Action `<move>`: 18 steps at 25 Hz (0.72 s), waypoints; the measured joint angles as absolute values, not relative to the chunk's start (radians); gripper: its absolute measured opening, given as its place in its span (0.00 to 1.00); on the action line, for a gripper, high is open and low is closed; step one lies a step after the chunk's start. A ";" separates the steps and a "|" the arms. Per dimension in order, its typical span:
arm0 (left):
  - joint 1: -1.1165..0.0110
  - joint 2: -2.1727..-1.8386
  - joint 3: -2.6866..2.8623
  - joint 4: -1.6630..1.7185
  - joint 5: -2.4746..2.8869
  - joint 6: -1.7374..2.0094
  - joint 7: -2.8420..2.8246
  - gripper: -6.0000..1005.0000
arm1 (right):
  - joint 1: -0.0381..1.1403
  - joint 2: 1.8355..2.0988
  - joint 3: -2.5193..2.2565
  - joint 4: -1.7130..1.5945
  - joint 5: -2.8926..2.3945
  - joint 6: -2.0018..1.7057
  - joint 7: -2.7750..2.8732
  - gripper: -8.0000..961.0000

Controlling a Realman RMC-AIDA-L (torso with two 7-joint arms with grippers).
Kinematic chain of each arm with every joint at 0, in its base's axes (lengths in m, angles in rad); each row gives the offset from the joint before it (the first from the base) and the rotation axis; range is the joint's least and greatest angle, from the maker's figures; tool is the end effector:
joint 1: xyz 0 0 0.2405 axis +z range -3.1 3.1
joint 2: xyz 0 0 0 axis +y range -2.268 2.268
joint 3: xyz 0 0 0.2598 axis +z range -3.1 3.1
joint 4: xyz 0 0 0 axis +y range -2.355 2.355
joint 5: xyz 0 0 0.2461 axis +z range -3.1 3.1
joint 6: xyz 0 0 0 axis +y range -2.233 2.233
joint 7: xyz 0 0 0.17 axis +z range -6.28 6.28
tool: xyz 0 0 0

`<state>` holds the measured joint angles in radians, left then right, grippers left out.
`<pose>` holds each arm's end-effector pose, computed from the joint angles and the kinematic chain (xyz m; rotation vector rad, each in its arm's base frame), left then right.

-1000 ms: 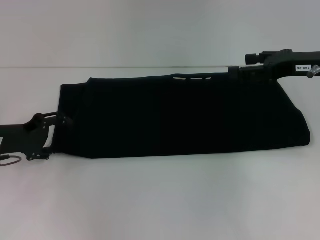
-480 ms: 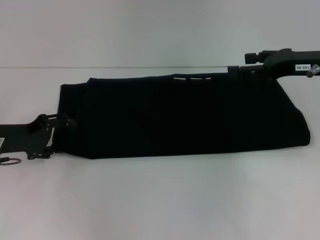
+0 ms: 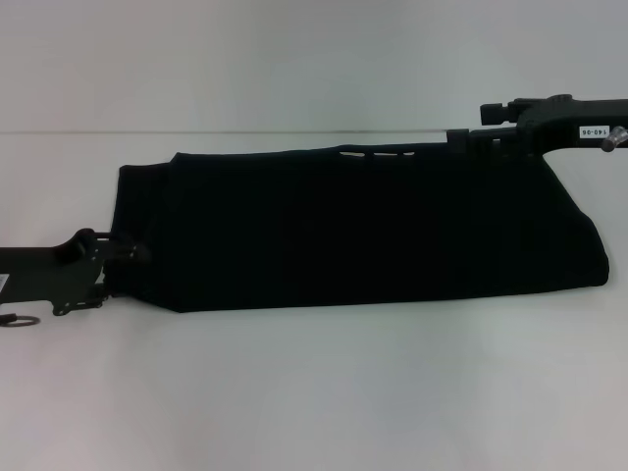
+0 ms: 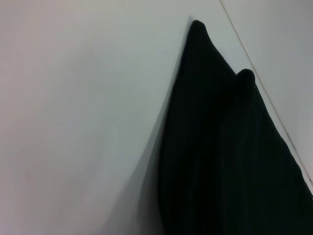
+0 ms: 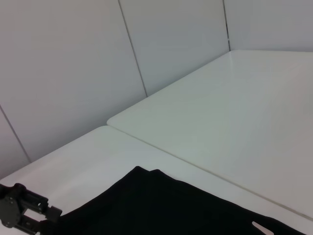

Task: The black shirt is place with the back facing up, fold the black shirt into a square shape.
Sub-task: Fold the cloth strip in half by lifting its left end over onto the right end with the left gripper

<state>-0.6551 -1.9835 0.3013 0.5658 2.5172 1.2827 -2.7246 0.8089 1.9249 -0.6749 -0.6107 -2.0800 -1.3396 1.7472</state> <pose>-0.3620 0.4101 0.0227 -1.5546 -2.2599 -0.5953 0.2203 0.4825 0.0400 -2.5694 0.7797 0.5366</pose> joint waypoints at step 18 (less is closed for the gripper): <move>-0.660 -1.983 0.319 0.558 2.537 1.281 -2.676 0.17 | 0.806 1.928 -0.675 -0.621 -2.080 -1.337 1.750 0.94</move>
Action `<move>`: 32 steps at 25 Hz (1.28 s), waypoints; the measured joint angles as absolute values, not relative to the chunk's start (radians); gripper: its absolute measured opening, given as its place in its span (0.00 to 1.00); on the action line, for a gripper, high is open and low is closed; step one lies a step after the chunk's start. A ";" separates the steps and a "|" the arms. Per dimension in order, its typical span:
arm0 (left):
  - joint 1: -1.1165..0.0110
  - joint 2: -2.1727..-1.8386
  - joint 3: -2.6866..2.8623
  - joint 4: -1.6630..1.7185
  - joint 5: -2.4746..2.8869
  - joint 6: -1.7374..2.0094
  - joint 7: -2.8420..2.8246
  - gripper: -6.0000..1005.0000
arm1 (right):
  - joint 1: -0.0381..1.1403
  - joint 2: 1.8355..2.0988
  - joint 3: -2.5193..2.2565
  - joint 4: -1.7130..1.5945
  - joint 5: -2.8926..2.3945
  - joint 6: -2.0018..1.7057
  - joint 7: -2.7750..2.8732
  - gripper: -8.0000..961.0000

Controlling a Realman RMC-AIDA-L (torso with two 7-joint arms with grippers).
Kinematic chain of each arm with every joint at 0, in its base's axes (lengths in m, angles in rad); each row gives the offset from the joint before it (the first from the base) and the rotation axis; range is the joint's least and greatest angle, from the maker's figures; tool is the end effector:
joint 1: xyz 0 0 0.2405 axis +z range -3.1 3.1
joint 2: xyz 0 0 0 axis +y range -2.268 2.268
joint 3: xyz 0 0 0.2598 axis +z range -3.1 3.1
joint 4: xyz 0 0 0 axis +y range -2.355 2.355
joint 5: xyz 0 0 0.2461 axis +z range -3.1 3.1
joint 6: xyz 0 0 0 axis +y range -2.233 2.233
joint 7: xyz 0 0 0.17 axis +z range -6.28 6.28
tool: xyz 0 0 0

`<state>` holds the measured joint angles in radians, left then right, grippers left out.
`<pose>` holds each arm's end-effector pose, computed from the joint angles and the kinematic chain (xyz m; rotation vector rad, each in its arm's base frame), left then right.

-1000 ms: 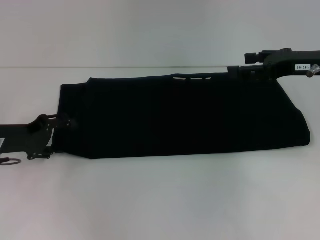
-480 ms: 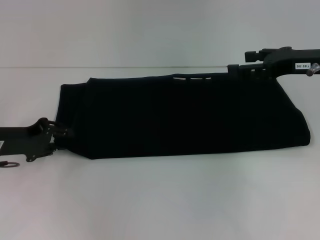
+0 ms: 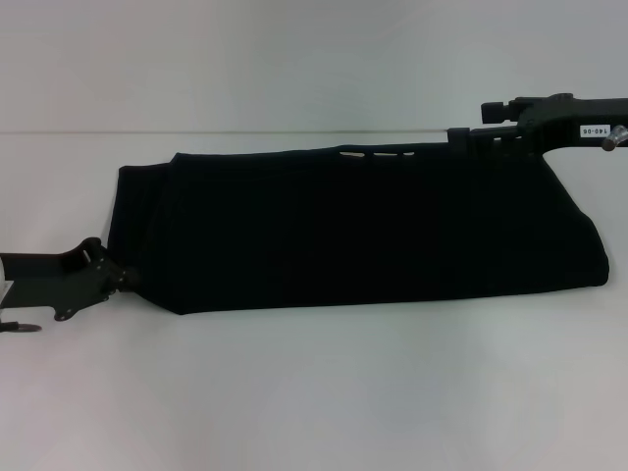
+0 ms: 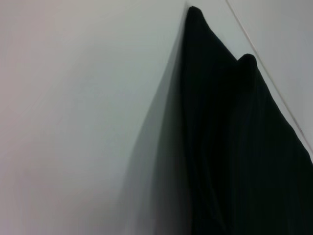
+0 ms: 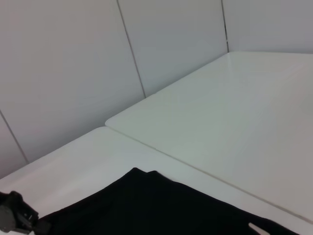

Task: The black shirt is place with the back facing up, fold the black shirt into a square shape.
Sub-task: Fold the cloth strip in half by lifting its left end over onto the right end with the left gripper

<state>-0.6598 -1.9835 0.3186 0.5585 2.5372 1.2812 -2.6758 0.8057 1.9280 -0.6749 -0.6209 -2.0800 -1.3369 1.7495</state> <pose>-0.3618 0.4088 0.0179 -1.6261 -2.2148 -0.5345 0.2202 0.4828 0.0411 -2.5631 0.7764 0.5364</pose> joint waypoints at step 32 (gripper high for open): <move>-0.531 -1.942 0.264 0.810 2.560 1.370 -2.498 0.04 | 0.815 1.969 -0.661 -0.613 -2.014 -1.217 1.753 0.93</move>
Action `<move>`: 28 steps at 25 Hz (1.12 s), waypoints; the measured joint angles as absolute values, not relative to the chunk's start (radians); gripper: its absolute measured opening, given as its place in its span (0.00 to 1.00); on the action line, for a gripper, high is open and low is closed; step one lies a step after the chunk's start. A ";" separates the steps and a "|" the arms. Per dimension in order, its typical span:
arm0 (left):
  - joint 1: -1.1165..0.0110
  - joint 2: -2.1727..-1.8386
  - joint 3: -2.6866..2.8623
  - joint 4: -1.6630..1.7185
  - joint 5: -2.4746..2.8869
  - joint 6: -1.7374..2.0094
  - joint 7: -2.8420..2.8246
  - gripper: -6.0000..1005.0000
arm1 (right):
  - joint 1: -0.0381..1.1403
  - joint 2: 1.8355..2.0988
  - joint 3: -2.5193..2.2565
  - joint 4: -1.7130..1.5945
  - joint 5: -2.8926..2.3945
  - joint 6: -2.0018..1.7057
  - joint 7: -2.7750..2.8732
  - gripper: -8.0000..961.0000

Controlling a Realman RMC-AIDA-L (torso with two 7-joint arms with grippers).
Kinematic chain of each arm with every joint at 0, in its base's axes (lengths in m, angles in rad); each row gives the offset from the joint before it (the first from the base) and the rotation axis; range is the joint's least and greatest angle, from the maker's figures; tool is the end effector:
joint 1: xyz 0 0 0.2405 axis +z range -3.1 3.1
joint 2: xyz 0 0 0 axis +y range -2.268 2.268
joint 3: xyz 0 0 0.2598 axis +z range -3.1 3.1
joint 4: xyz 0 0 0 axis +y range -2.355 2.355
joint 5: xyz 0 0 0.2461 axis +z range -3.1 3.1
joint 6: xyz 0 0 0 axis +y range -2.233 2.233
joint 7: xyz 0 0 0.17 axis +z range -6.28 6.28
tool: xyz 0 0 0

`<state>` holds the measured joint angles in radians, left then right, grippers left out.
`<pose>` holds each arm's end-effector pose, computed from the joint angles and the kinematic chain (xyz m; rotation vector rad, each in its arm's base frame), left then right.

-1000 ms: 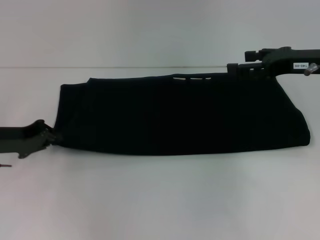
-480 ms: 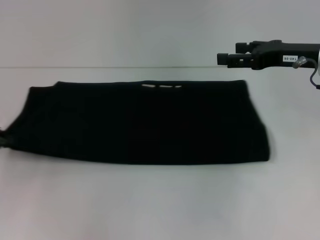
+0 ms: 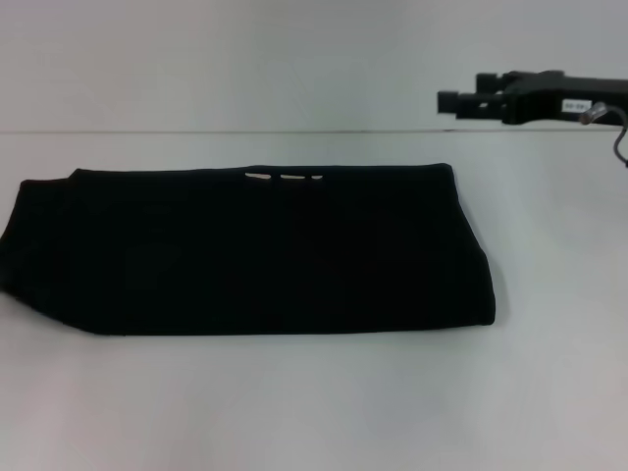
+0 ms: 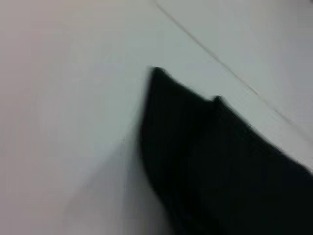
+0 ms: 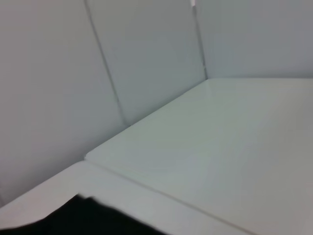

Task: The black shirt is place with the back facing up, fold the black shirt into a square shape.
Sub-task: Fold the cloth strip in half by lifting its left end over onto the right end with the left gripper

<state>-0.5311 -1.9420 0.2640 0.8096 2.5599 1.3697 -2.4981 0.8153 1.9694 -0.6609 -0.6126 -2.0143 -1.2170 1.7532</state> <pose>-0.4109 0.3761 0.1134 -1.6345 -1.9069 -0.4508 0.2121 0.4980 0.0329 -2.4404 0.8147 0.6336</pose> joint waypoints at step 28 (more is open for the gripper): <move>-0.995 -2.176 0.376 0.041 1.997 1.056 -1.959 0.04 | 0.610 1.874 -0.477 -0.645 -1.894 -1.135 1.678 0.93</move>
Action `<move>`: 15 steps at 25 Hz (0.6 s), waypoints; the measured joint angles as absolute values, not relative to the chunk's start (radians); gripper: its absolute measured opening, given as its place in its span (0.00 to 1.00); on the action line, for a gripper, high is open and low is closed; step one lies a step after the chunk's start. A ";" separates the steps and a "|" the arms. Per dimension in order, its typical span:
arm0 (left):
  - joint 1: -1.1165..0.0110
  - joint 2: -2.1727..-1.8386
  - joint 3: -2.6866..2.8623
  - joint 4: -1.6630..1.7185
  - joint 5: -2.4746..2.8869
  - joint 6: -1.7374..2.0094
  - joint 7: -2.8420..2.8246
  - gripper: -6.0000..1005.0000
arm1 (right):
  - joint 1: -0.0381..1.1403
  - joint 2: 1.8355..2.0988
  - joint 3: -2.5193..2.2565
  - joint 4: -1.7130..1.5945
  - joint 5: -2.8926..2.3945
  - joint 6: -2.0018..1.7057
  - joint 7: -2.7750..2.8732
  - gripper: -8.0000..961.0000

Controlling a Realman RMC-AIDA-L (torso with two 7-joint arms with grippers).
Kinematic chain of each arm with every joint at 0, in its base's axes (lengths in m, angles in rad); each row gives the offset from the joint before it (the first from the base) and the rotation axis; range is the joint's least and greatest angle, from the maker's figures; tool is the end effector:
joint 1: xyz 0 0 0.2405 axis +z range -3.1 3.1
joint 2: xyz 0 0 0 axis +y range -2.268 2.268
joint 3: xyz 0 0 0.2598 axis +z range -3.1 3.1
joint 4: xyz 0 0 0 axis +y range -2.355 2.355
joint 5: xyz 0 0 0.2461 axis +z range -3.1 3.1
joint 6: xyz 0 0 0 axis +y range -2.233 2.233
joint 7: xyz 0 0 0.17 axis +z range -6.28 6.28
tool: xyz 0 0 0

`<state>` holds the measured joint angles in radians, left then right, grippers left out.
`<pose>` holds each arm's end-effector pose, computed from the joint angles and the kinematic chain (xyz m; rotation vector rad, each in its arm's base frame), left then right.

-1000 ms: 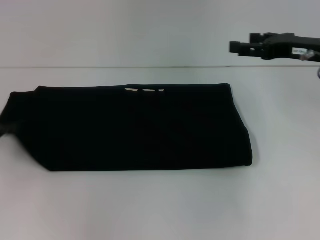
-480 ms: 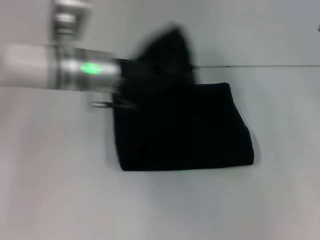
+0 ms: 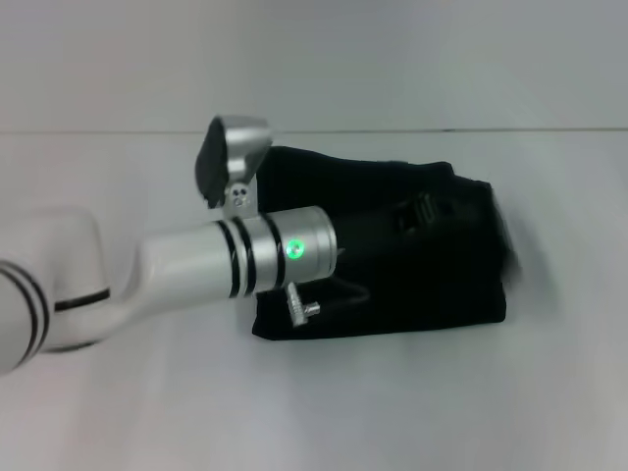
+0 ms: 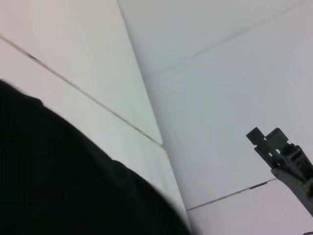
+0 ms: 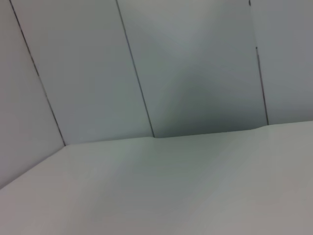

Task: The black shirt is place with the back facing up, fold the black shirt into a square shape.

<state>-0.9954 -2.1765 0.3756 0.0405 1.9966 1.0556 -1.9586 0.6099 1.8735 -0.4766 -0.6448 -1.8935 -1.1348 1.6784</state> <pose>-0.1452 0.4221 -0.1736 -2.3016 -1.8666 -1.0231 0.3273 0.4722 0.1435 -1.9891 0.8979 0.6853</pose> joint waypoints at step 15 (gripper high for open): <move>-0.875 -2.164 0.406 0.280 2.010 1.217 -1.928 0.51 | 0.683 1.855 -0.583 -0.626 -2.080 -1.229 2.017 0.93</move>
<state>-0.8747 -2.1639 0.4056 0.2800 2.0096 1.2173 -1.9280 0.6826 1.8553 -0.5834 -0.6257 -2.0798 -1.2288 2.0167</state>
